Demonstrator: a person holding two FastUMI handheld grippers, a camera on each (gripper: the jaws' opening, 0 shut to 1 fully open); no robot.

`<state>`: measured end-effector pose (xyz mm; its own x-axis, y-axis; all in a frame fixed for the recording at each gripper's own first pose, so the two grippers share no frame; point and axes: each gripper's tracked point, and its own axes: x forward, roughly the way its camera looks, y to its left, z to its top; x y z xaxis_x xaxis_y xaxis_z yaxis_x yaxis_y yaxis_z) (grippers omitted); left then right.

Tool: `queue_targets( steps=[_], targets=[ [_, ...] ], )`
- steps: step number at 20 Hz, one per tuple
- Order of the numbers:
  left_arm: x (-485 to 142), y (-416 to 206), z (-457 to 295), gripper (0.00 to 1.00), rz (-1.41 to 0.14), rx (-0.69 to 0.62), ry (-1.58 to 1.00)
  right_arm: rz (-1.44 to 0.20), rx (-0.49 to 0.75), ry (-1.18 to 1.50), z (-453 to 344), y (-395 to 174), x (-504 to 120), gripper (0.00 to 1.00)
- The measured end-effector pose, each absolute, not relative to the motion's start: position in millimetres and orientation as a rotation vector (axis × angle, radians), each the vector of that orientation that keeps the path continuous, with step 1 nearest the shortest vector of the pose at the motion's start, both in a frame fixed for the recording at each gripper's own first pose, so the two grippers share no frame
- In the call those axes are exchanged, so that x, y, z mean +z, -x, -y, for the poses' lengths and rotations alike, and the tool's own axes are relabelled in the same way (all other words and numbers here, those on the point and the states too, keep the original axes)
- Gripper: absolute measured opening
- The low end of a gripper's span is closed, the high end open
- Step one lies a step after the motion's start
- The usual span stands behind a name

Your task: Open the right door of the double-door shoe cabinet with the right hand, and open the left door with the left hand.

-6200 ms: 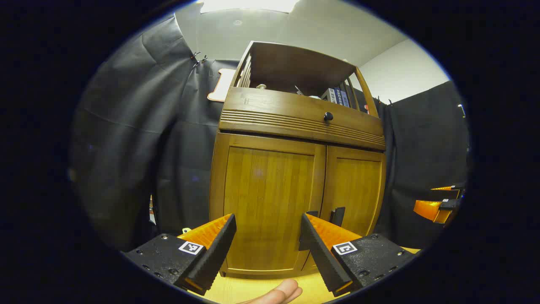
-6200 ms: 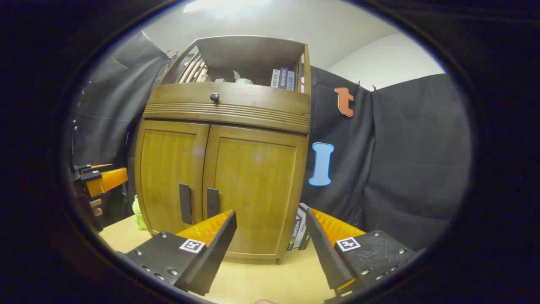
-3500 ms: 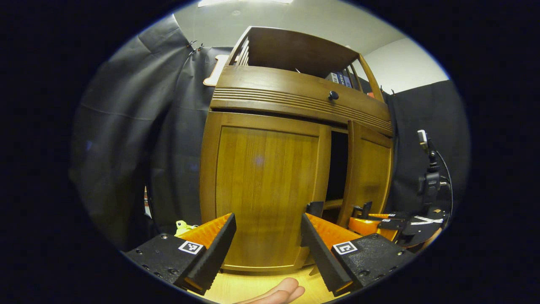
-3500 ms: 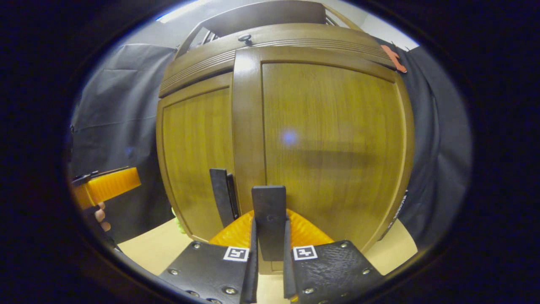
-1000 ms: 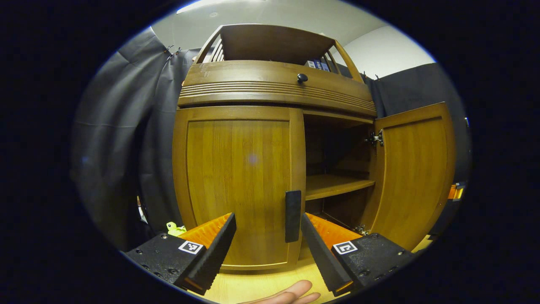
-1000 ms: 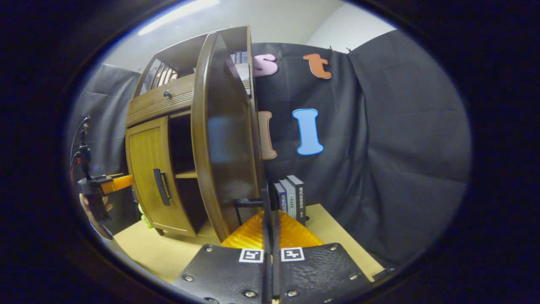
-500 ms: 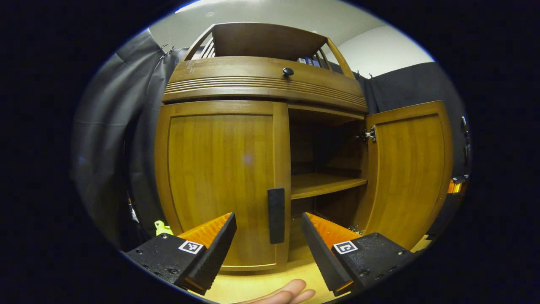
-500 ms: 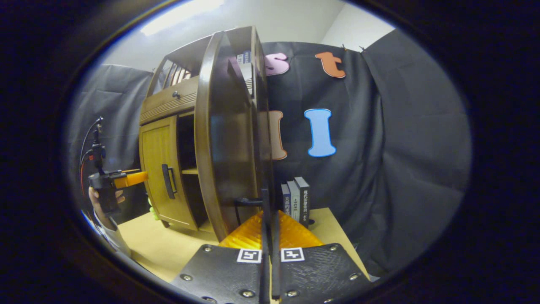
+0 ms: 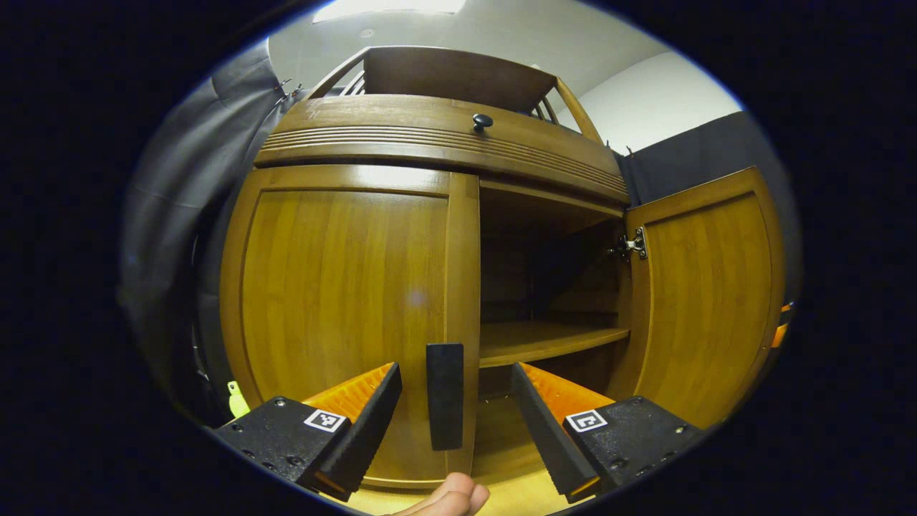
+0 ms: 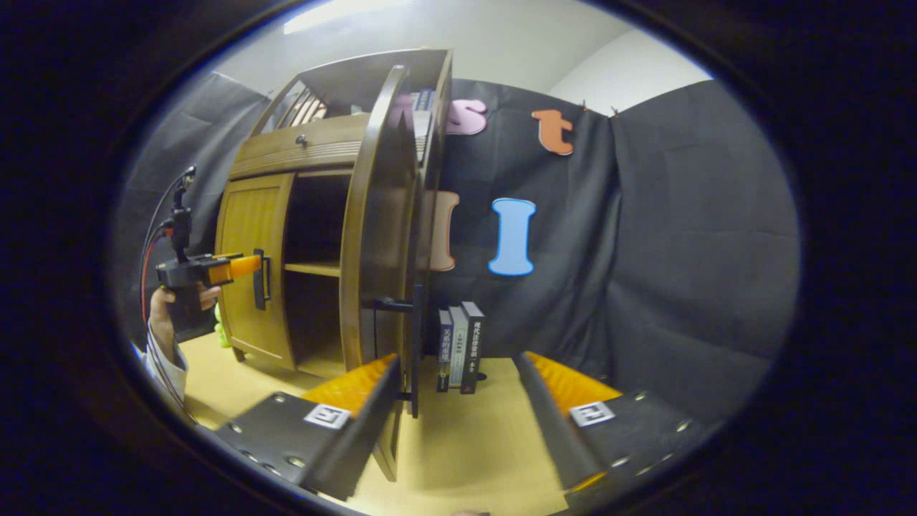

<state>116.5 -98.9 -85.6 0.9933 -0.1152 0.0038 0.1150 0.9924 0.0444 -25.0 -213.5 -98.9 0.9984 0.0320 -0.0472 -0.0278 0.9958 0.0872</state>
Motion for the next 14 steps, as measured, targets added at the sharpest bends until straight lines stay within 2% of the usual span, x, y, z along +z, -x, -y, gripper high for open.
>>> queue_targets(
  steps=[1,4,5,9,10,11,12,14],
  targets=[
    [-96.8,-121.2,93.4,0.92,-0.018,-0.09,-0.037,-0.025,0.009,-0.107,216.5,33.1,-92.7,0.98],
    [-110.4,-135.3,84.7,0.95,-0.024,-0.042,-0.019,0.059,-0.055,-0.156,219.2,62.0,-71.5,0.97],
    [-113.6,-141.2,91.4,0.87,-0.02,-0.07,-0.011,0.081,-0.077,-0.172,216.9,74.8,-64.8,0.98],
    [-121.3,-144.6,87.7,0.33,-0.066,-0.073,-0.081,0.168,-0.038,-0.206,163.8,111.1,-53.8,0.98],
    [-124.9,-143.5,85.4,0.36,-0.095,-0.082,-0.098,0.184,-0.02,-0.208,152.4,118.8,-49.6,1.0],
    [-122.3,-138.9,85.4,0.31,-0.098,-0.093,-0.095,0.196,-0.008,-0.206,143.2,127.1,-45.3,1.0],
    [-120.1,-134.9,85.7,0.32,-0.098,-0.105,-0.083,0.198,-0.008,-0.203,140.4,132.6,-42.4,0.97],
    [-122.7,-119.4,90.6,0.31,-0.121,-0.14,-0.085,0.177,-0.03,-0.199,147.3,139.2,-48.1,1.0]
  ],
)
